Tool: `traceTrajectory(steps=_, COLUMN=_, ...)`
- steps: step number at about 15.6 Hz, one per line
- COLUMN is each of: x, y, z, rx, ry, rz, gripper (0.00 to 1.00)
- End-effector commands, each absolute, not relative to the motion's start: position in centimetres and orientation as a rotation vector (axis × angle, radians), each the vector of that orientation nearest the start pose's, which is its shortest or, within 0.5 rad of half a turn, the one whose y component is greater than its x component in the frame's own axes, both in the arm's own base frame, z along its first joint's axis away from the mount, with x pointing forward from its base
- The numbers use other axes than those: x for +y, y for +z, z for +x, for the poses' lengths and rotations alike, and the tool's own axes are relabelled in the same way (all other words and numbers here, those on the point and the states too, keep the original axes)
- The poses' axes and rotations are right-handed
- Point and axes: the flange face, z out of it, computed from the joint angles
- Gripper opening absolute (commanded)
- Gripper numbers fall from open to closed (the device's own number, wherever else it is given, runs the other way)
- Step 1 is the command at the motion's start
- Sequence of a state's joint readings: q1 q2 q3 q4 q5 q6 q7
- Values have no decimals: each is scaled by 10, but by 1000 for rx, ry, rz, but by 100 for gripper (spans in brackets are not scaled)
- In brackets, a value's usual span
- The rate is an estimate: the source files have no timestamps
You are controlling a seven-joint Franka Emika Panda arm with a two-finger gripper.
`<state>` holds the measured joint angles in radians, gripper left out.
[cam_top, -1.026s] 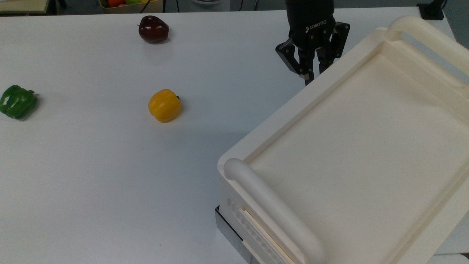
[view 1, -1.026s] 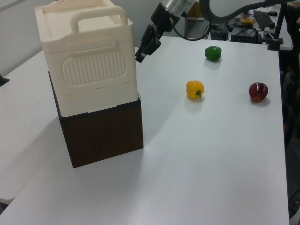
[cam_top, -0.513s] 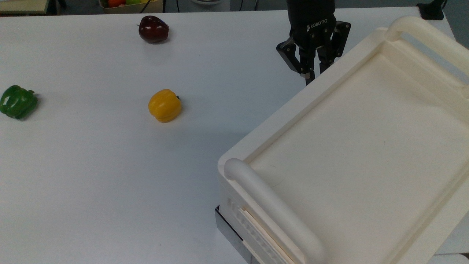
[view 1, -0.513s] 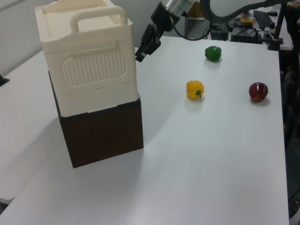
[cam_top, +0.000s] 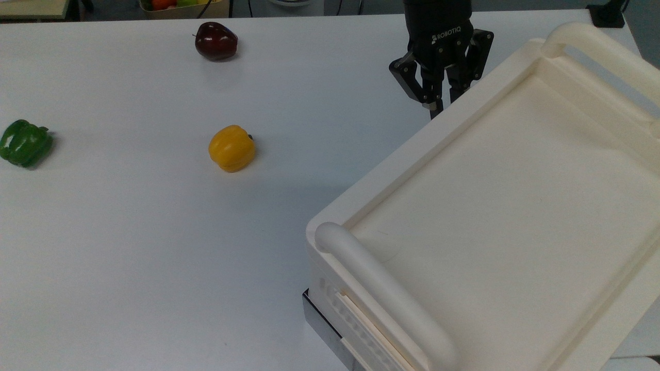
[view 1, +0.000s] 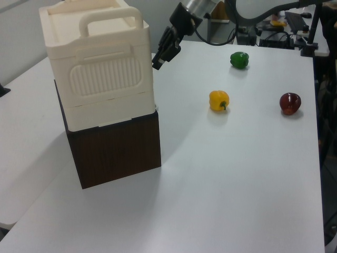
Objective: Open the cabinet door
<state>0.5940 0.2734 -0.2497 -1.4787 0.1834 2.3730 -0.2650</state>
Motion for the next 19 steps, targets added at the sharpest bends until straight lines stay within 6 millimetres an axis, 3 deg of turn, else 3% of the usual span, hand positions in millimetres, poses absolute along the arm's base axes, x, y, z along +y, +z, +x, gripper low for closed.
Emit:
traceTrajectory(steps=1, x=257, y=608, z=627, rx=-831, ry=-898, rz=-2763, gripper=32)
traceTrajectory(steps=5, x=248, y=617, z=617, rx=-883, ry=-805, rz=-2771, gripper=32)
traceTrajectory(steps=8, x=251, y=610, z=621, rx=-879, ry=-810, rz=-2770, gripper=32)
traceTrajectory(steps=19, x=266, y=588, z=643, rx=-859, ry=-978, rz=-2746, gripper=32)
